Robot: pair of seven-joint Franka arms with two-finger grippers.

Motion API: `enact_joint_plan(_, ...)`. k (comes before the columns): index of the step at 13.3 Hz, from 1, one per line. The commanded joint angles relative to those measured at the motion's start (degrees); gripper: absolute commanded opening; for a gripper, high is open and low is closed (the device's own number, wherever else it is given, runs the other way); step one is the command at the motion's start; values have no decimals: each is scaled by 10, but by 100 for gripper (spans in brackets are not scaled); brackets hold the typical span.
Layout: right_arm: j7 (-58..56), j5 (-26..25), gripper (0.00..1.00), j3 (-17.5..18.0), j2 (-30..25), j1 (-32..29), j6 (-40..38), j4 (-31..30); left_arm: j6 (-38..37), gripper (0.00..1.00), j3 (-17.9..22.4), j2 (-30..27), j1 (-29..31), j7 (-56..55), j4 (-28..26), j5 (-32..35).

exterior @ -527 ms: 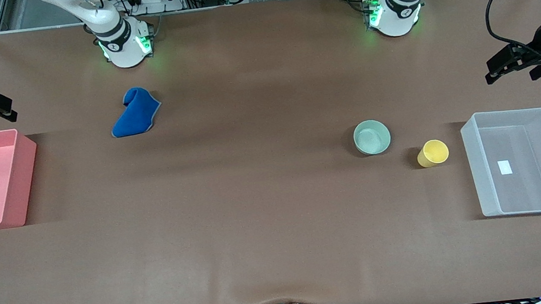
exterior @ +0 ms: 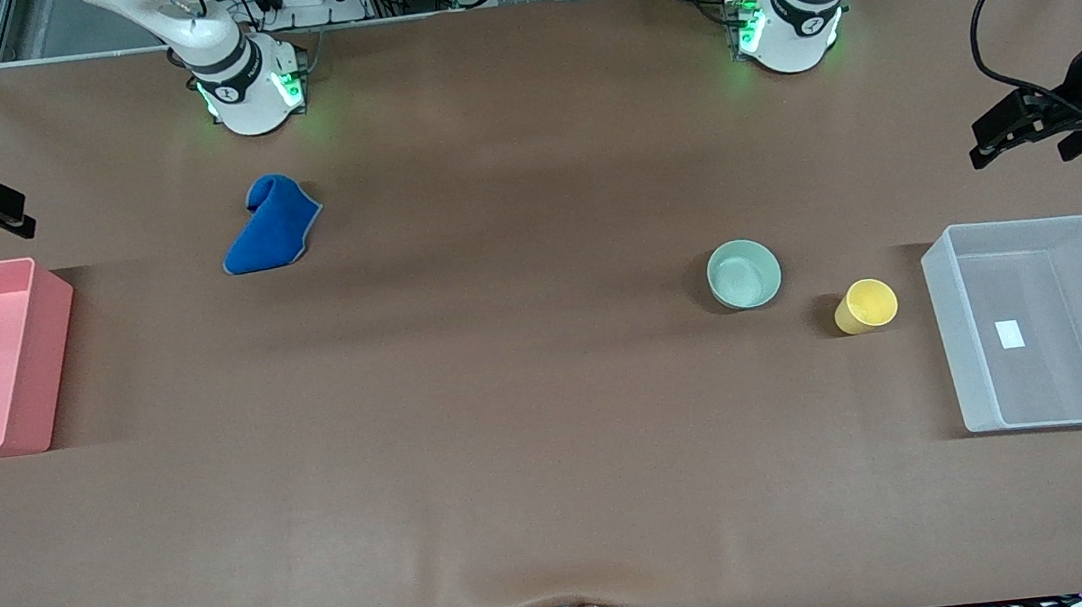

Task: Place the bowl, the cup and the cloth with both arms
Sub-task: 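Reach the right gripper to the blue cloth while the left reaches the bowl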

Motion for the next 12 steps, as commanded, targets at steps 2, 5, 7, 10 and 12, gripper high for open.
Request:
enact_joint_plan(2,2,42,100,-2,-3,-22,-30,-32,4,100,2,18,-3,-9,-11,-11)
enact_joint_plan(5,8,43,100,-3,0,-28,-22,-77,39,100,2,18,0,-16,-58,-33)
enact_joint_plan(7,68,45,100,-3,2,-29,-6,-119,62,100,-1,13,-3,-17,-98,-34)
enact_joint_plan(10,120,47,100,-2,8,-29,12,-180,133,100,-35,1,-3,-59,-176,-35)
enact_joint_plan(12,122,48,100,-3,14,-39,51,-241,195,100,-60,5,-3,-83,-233,-32)
